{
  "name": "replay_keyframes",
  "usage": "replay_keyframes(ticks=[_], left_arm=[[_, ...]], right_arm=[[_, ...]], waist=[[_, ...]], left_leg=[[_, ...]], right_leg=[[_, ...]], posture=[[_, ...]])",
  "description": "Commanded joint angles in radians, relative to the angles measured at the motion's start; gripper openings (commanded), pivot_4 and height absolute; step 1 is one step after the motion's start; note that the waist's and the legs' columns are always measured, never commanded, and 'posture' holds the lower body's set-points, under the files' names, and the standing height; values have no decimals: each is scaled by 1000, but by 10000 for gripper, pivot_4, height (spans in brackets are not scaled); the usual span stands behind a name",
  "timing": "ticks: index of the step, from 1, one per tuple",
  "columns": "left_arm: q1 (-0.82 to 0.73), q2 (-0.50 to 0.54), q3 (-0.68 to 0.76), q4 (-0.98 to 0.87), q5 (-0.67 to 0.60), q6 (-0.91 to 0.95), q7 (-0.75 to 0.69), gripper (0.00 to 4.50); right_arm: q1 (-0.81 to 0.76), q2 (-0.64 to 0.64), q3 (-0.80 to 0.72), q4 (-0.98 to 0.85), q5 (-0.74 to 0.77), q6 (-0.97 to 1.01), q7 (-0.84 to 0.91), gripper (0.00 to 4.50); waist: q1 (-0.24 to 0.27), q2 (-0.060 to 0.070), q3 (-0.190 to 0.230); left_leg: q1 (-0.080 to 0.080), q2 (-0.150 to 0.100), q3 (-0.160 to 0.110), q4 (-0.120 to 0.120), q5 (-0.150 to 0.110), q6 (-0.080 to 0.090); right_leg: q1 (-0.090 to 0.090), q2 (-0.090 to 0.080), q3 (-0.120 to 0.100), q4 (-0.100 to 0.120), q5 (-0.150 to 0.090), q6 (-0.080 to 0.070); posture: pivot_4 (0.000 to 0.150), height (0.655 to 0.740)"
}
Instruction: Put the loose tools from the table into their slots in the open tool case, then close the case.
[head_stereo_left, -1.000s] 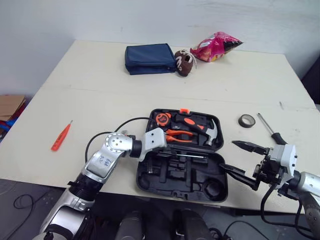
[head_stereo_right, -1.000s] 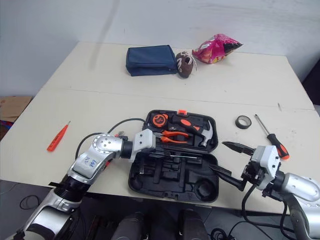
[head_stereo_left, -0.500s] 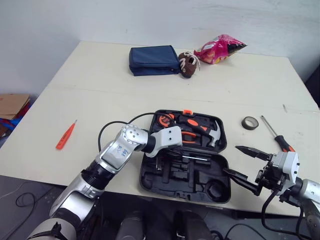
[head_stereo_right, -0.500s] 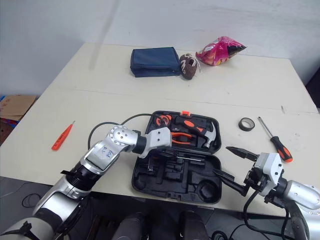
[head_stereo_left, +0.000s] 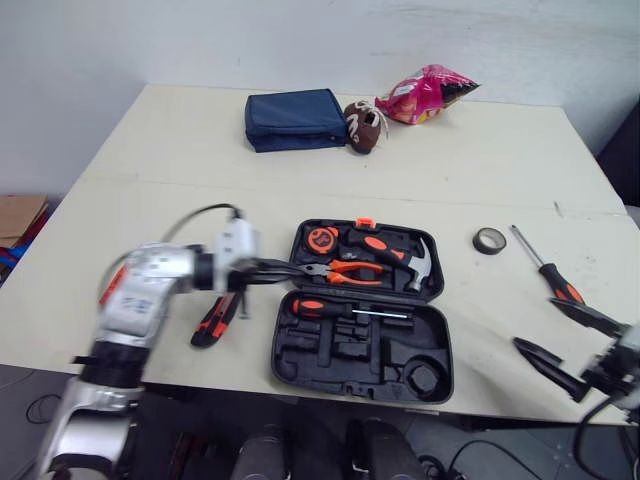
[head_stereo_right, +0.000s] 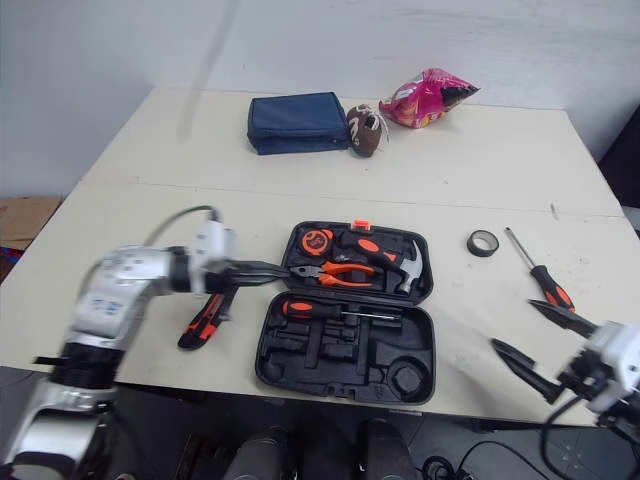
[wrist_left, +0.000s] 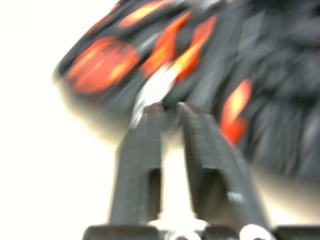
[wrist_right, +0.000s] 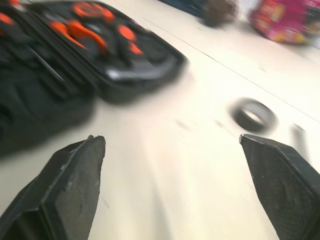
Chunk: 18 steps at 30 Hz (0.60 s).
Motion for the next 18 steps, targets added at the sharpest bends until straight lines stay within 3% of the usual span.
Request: replay_keyframes(ticks=[1, 4, 6, 13, 18], left_arm=[[59, 61, 168, 46, -32, -61, 42, 21514], [158, 150, 398, 227, -39, -123, 118, 34521], [212, 196, 467, 333, -35, -167, 129, 43666], [237, 279, 557, 679, -16, -313, 219, 44474], [274, 312, 569, 779, -21, -370, 236, 44474]], right_arm=[[14, -19, -96, 109, -10, -86, 22, 45000], [35, -12, -179, 289, -43, -193, -6, 45000], [51, -9, -206, 378, -50, -235, -20, 45000], [53, -9, -251, 596, -76, -358, -126, 45000], [42, -3, -236, 623, -44, -373, -131, 45000]], waist=[[0, 0, 0], [-2, 0, 0], [-3, 0, 0], [-3, 1, 0], [-5, 0, 0]], left_leg=[[0, 0, 0, 0, 0, 0], [0, -1, 0, 0, -3, 2], [0, 0, 0, -1, -4, 0], [3, -1, 1, -4, -7, -5], [9, -1, 3, -12, -7, -7]], right_leg=[[0, 0, 0, -1, 0, 0], [1, -3, -1, -2, 1, 1], [0, -3, -2, -2, 0, 0], [1, -6, -2, -4, 0, 0], [2, -7, 0, -5, 0, -1]], posture=[[1500, 7400], [1500, 7400], [1500, 7400], [1500, 7400], [1500, 7400]])
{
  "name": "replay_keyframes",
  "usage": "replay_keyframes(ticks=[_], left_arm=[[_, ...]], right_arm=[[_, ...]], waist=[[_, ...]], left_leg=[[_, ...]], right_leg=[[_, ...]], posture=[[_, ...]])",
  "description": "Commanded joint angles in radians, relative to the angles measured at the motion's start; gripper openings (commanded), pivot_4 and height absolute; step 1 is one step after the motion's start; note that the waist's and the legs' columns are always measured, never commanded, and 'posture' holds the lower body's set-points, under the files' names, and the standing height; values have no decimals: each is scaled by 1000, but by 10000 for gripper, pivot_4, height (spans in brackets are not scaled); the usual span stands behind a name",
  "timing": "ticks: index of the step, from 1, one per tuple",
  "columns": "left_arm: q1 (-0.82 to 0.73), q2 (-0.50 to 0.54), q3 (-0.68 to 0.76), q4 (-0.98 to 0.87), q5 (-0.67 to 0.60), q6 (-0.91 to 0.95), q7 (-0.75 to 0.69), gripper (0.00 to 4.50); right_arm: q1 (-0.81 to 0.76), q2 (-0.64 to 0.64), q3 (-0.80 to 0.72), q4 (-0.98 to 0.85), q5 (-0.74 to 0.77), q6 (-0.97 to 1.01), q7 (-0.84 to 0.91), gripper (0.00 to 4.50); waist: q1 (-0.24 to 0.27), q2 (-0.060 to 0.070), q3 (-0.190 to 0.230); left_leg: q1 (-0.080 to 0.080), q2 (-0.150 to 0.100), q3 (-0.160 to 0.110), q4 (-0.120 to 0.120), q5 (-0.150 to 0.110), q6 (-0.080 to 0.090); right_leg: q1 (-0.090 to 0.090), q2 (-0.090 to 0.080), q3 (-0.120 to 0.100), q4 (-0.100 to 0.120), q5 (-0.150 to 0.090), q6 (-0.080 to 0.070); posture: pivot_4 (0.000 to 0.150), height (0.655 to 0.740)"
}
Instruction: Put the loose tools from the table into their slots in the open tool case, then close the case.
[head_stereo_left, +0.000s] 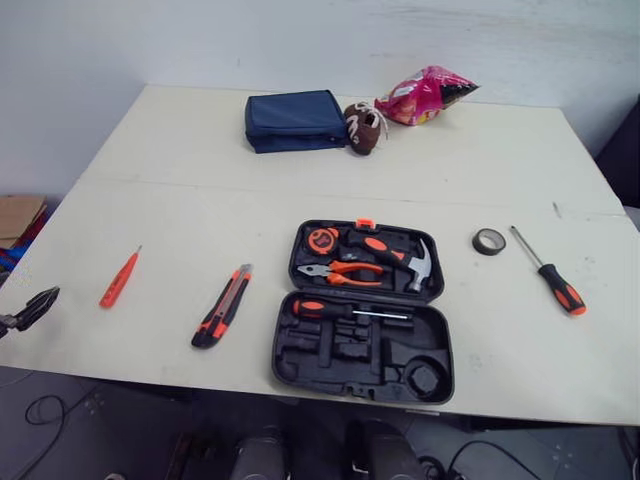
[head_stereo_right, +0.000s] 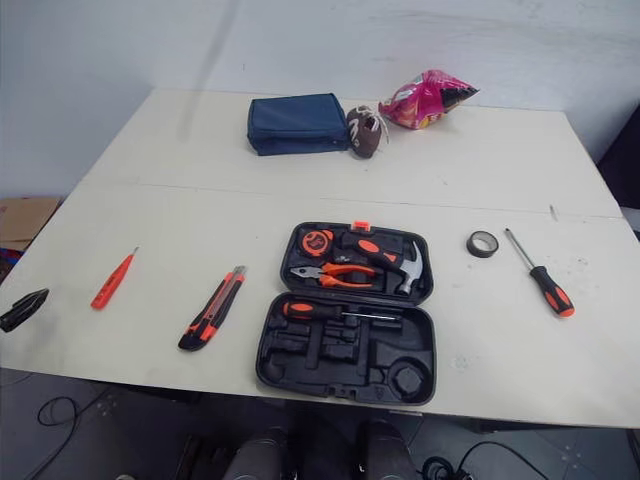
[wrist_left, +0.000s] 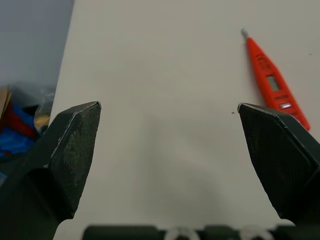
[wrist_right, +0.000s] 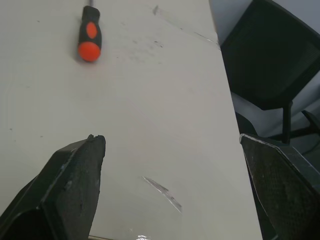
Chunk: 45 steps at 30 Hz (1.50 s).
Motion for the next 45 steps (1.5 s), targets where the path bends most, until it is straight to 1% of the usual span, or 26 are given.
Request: replay_keyframes(ticks=[1, 4, 8, 11, 13, 17, 18, 19, 20, 22, 25, 28, 30, 32, 35, 39, 42, 45], left_arm=[[26, 46, 31, 28, -4, -52, 21, 44474], [42, 19, 10, -37, -13, -77, 1, 44474], [46, -31, 5, -192, -58, -41, -18, 44474], [64, -86, -33, -417, -120, 35, -67, 44474], [58, -111, -96, -614, -171, 117, -90, 44474], [50, -131, -167, -834, -228, 235, -103, 44474], [41, -140, -202, -904, -242, 255, -106, 44474], [34, -148, -235, -979, -262, 290, -101, 44474], [30, -153, -254, -1026, -274, 316, -95, 44474], [20, -157, -291, -1121, -308, 382, -86, 44474], [-10, -160, -365, -1260, -376, 483, -82, 44474], [-57, -179, -410, -1319, -435, 548, -77, 44474], [-94, -198, -457, -1353, -479, 605, -72, 44474], [-107, -204, -482, -1372, -489, 630, -78, 44474], [-117, -207, -487, -1390, -515, 666, -72, 44474], [-133, -215, -485, -1403, -546, 701, -61, 44474], [-135, -191, -517, -1420, -524, 699, -109, 45000], [-132, -178, -515, -1421, -517, 695, -129, 45000]], right_arm=[[-4, 1, -20, -11, 41, -16, -1, 45000], [-18, 23, 4, -78, 59, 12, -11, 45000], [-20, 50, 45, -222, 82, 90, -25, 45000], [-13, 46, 109, -370, 101, 230, -36, 45000], [-62, -14, 165, -466, 97, 395, -101, 45000], [-135, -111, 221, -524, 73, 669, -216, 45000], [-174, -150, 250, -514, 63, 756, -241, 45000], [-210, -177, 275, -502, 56, 795, -237, 45000], [-233, -192, 288, -495, 52, 816, -232, 45000], [-280, -217, 313, -468, 44, 851, -215, 45000], [-371, -259, 381, -386, 9, 880, -168, 45000], [-487, -291, 464, -268, -37, 903, -127, 45000], [-607, -306, 547, -129, -97, 896, -96, 45000], [-709, -311, 606, -10, -150, 863, -68, 45000], [-836, -297, 653, 134, -194, 852, -55, 45000], [-928, -283, 708, 261, -250, 819, -28, 45000], [-969, -272, 725, 336, -281, 767, -30, 36328], [-956, -278, 704, 335, -270, 754, -14, 21084]], waist=[[-1, 0, 0], [-3, 1, 0], [-1, 1, 0], [-1, 1, 0], [-1, 2, 0], [-2, 3, 0], [-2, 3, 0], [-1, 3, 0], [-1, 3, 0], [1, 3, 0], [2, 3, 0], [1, 3, 0], [-2, 3, 0], [-5, 3, 0], [-7, 3, 1], [-9, 3, 1], [-11, 3, 1], [-15, 3, 1]], left_leg=[[1, 0, 0, -1, 0, 0], [3, 0, 2, -4, 1, -2], [3, 0, 2, -3, 1, -2], [3, 0, 2, -4, 1, -2], [3, 0, 2, -4, 1, -2], [2, -1, 2, -3, 2, -1], [2, -1, 2, -4, 2, -1], [2, -1, 2, -5, 3, -2], [2, 0, 3, -5, 5, 0], [1, 0, 3, -4, 8, -2], [-1, 0, 3, -3, 8, -2], [-1, 0, 4, -1, 8, -1], [-1, 0, 5, 0, 9, -1], [0, 0, 6, 1, 9, -1], [0, 2, 7, 0, 12, -4], [-1, 3, 6, 1, 13, -6], [-1, 3, 6, 3, 13, -6], [-1, 3, 6, 3, 13, -6]], right_leg=[[0, 0, 0, 0, 0, -1], [0, 0, 1, 0, -1, -1], [0, 0, 1, 1, -1, -1], [0, 0, 2, 1, -1, -1], [0, 0, 2, 1, -1, -1], [0, -1, 3, 1, 0, -1], [-1, -1, 3, 1, -1, -1], [-1, 0, 2, 1, -1, -2], [-1, 0, 2, 1, -1, -2], [-1, 1, 2, 0, -1, -2], [-1, 3, 2, 0, -1, -1], [-1, 4, 3, 0, 0, 1], [-1, 5, 4, 0, 1, 1], [-1, 7, 6, 1, 1, 2], [-2, 9, 6, 0, 0, 1], [-3, 11, 7, 0, 0, 0], [-1, 11, 7, 0, 0, 0], [-1, 11, 7, 0, 0, 1]], posture=[[1500, 7400], [1500, 7400], [1500, 7400], [1500, 7400], [1500, 7400], [1500, 7400], [1500, 7400], [1500, 7400], [1500, 7400], [1500, 7400], [1500, 7400], [1500, 7400], [1500, 7400], [1500, 7400], [1500, 7400], [1500, 7400], [1500, 7400], [1500, 7400]])
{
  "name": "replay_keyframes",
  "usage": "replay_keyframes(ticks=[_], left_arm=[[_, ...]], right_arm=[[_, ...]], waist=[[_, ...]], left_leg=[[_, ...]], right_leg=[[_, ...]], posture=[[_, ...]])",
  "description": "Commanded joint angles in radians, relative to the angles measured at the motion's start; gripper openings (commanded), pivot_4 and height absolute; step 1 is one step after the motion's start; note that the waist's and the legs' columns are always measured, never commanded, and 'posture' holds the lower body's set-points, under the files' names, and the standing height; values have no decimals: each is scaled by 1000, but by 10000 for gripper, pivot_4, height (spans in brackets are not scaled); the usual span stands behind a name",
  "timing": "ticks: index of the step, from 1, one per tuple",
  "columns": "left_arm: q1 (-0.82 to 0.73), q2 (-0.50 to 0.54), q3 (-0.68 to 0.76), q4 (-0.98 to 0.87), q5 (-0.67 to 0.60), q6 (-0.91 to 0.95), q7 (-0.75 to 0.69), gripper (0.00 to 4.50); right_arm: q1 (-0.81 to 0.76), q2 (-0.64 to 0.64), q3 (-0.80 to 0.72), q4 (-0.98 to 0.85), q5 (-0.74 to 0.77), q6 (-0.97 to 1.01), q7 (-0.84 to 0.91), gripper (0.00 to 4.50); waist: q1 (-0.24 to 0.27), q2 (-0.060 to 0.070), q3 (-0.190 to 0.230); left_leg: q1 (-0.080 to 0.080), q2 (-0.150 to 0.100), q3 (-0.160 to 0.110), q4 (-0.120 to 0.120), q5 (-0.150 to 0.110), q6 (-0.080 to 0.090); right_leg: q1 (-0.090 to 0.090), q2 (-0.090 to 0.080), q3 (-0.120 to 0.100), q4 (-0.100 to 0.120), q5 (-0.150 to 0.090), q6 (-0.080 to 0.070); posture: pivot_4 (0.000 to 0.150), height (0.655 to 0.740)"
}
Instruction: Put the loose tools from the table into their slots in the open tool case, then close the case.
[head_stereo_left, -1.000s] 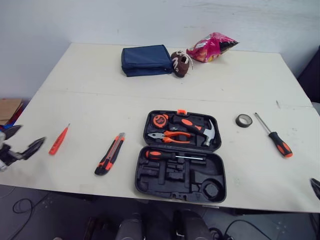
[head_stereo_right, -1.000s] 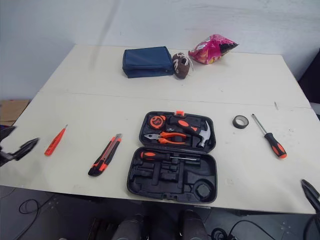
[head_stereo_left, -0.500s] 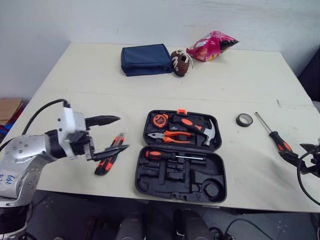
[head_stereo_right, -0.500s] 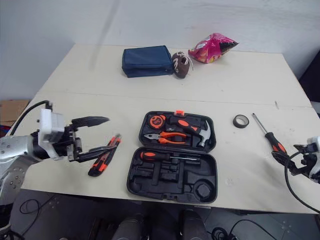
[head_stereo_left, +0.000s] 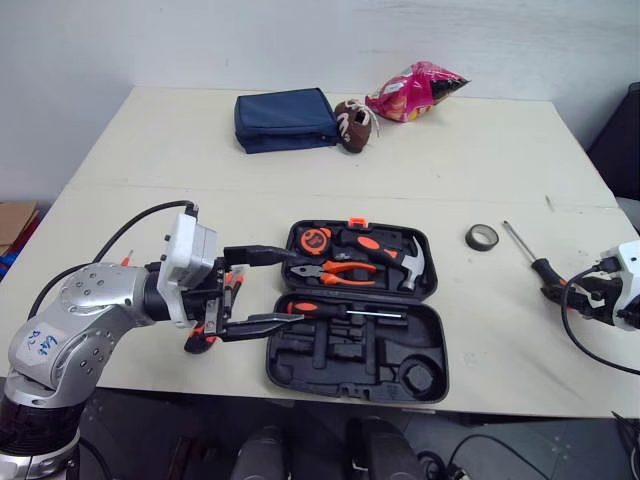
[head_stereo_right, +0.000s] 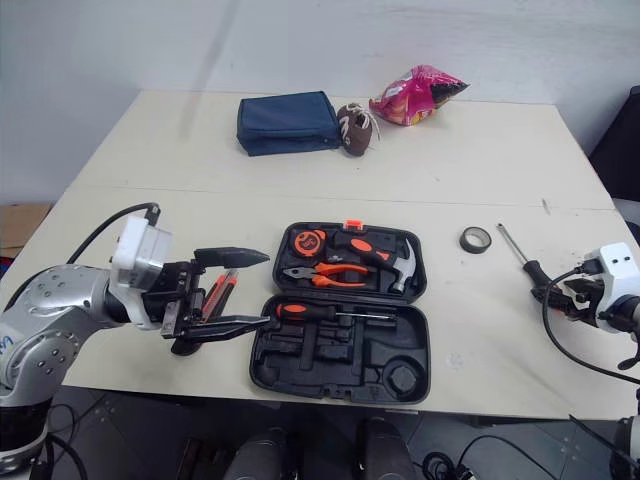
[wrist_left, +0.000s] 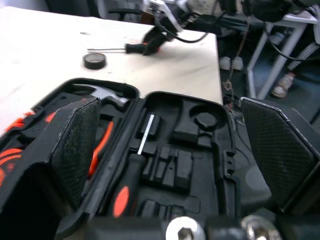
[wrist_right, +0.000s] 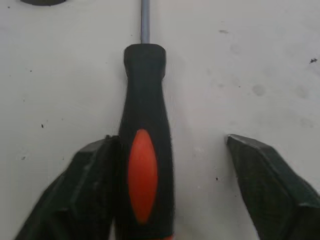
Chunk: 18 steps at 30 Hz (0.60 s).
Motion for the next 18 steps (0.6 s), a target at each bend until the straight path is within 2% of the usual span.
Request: replay_keyframes(ticks=[1, 2, 3, 6, 8, 11, 14, 16, 18], left_arm=[[-4, 23, 11, -34, 1, -6, -26, 45000], [-2, 27, 15, -34, -6, -4, -34, 45000], [0, 33, 19, -33, -15, -3, -47, 45000], [-11, 19, 39, -24, -76, 24, -38, 45000], [-25, 4, 36, -25, -70, 13, -31, 45000], [-33, -3, 23, -11, -26, -22, -50, 45000], [-24, -3, 12, 19, 38, -79, -81, 45000], [2, -15, -4, 62, 112, -198, -159, 45000], [19, -14, -14, 84, 147, -242, -195, 45000]], right_arm=[[36, -12, -22, 4, -6, -13, 6, 16634], [48, -13, -31, -7, 0, -13, 6, 11357], [61, -13, -42, -19, 7, -18, 4, 10044], [82, -5, -118, -52, 52, -53, -22, 10224], [95, -1, -158, -81, 69, -99, -38, 10224], [132, 6, -191, -289, 120, -91, 3, 10224], [182, 1, -171, -580, 194, 24, 69, 10224], [197, -5, -128, -787, 268, 149, 115, 10223], [205, -17, -107, -911, 311, 240, 135, 10224]], waist=[[0, 0, 0], [2, 0, 0], [5, 0, 0], [14, 0, 0], [15, 0, 0], [14, 2, 1], [-2, 3, 1], [-10, 3, 1], [-10, 3, 1]], left_leg=[[0, 0, 0, 0, 0, 0], [0, 0, -1, 0, 0, 0], [-1, 0, -1, 0, 0, 0], [-1, 0, -2, 0, 0, 0], [-1, 0, -1, 0, 0, 0], [-1, 0, -1, 0, 0, 0], [0, 1, 0, -2, 0, -1], [0, 1, -1, -4, 1, -3], [1, 2, -1, -6, 2, -3]], right_leg=[[0, 0, 0, 0, 0, 0], [0, 0, 0, 0, 0, 0], [0, 0, 0, 0, 0, 0], [0, 0, 0, -1, 0, 0], [0, 0, 0, -1, 0, 0], [0, 0, 0, 0, 0, 0], [-1, 1, 1, 0, 0, 0], [-1, 2, 0, 0, 0, 0], [-2, 3, 0, 0, -1, -1]], posture=[[1500, 7400], [1500, 7400], [1500, 7400], [1500, 7400], [1500, 7400], [1500, 7400], [1500, 7400], [1500, 7400], [1500, 7400]])
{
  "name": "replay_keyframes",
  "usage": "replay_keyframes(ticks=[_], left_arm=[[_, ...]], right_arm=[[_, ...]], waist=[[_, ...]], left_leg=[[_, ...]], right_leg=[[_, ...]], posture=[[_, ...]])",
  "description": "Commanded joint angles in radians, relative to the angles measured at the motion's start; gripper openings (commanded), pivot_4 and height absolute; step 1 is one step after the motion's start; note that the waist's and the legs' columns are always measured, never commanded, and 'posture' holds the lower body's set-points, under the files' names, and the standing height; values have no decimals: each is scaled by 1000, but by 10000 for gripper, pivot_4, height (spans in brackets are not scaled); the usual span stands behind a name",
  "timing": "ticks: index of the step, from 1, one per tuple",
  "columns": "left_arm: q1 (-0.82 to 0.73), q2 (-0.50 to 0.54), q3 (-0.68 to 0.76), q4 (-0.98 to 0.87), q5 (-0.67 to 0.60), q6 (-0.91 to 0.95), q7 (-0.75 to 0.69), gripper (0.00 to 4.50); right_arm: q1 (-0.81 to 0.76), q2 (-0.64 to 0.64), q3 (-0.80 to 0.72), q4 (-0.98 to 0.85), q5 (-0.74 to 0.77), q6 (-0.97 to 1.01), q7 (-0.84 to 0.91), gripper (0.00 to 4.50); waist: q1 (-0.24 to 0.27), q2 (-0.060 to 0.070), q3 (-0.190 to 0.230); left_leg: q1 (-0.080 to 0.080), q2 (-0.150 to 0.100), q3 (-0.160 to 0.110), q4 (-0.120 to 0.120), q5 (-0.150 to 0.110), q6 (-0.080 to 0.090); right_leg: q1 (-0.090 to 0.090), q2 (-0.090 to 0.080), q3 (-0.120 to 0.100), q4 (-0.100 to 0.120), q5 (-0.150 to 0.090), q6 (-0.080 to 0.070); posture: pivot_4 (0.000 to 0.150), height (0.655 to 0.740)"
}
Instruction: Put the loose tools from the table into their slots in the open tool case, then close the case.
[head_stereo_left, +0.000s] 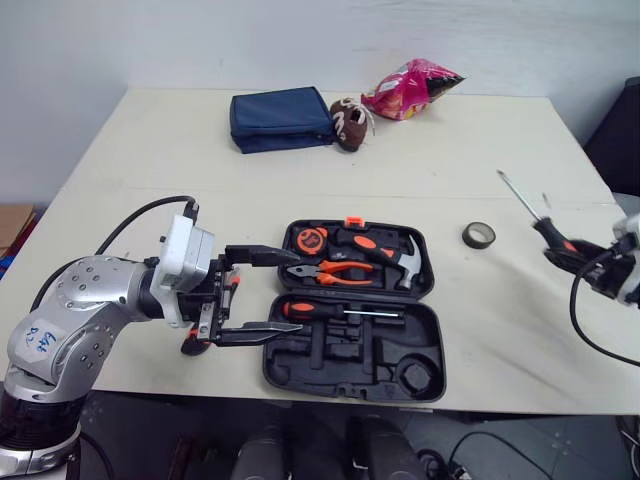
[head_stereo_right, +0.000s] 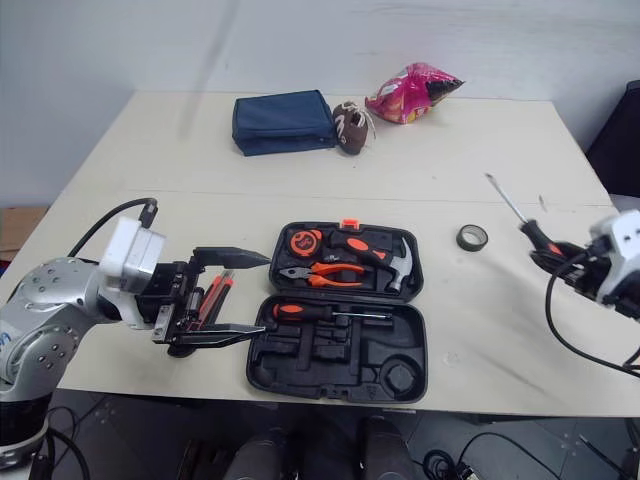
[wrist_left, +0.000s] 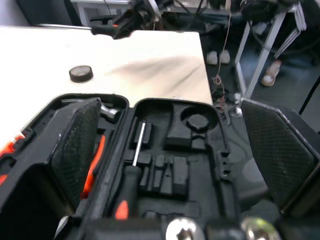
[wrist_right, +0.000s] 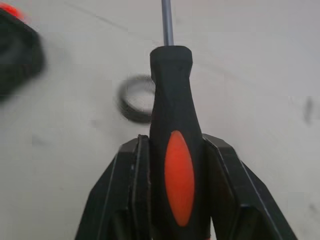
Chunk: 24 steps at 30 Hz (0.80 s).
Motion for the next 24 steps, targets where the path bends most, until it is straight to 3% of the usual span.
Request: replay_keyframes(ticks=[1, 5, 8, 16, 24], left_arm=[[25, -1, -12, 31, 56, -81, -61, 45000], [42, 9, -11, 32, 43, -55, -71, 45000], [74, 18, 5, 17, 24, -19, -60, 45000], [153, 27, 41, 2, 52, -8, -19, 45000], [173, 24, 39, -16, 57, -9, 1, 45000]], right_arm=[[14, -43, 34, -241, 104, 162, 56, 10224], [27, -97, 166, -526, 226, 358, 138, 10224], [36, -123, 258, -655, 223, 398, 157, 10223], [20, -86, 451, -661, 6, 272, 119, 10223], [-4, -69, 512, -616, -94, 241, 104, 10223]], waist=[[4, 0, 0], [18, -1, 0], [26, -1, 1], [30, -2, 1], [27, -2, 1]], left_leg=[[0, 0, -1, 0, 0, 0], [-6, -1, -4, 2, -1, 2], [-12, -1, -6, 3, -2, 3], [-16, -3, -5, 7, -3, 5], [-17, -2, -5, 7, -3, 5]], right_leg=[[0, 0, -1, 0, 0, 0], [-3, -2, -3, -1, 0, 0], [-7, -3, -4, -1, 0, 0], [-10, -6, -6, -1, 0, 1], [-11, -5, -5, 0, 0, 1]], posture=[[1500, 7400], [1500, 7400], [1500, 7400], [1500, 7400], [1500, 7400]])
